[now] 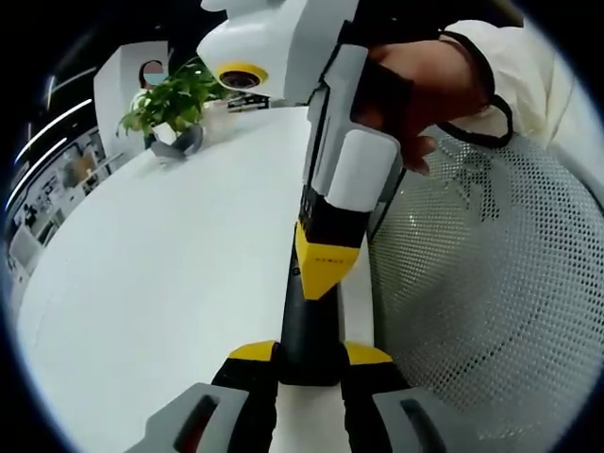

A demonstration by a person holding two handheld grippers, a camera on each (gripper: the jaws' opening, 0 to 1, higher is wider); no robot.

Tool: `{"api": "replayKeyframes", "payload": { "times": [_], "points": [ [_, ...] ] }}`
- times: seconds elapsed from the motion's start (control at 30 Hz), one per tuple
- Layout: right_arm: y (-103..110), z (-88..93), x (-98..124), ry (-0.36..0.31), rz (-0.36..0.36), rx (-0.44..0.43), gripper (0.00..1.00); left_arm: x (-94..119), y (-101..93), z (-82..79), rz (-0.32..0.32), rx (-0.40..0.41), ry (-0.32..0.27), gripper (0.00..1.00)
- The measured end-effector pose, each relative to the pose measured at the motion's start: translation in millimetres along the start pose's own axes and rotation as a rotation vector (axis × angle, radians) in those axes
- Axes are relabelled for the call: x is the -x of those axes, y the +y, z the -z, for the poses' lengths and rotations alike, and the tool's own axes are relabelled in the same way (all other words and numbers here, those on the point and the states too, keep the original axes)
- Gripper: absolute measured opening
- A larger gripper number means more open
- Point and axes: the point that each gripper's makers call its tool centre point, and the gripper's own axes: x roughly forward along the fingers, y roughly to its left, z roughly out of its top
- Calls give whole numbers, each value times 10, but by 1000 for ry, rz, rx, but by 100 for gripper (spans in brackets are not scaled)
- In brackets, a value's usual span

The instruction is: Press the specified remote control buttons in sequence, fully releasing each button before pressing the next.

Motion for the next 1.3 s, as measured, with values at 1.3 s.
{"api": "replayKeyframes", "payload": {
  "times": [1.3],
  "points": [
    [28, -138, 158, -199, -13, 172, 1, -3, 10, -16, -73, 71, -48, 25]
  ]
}}
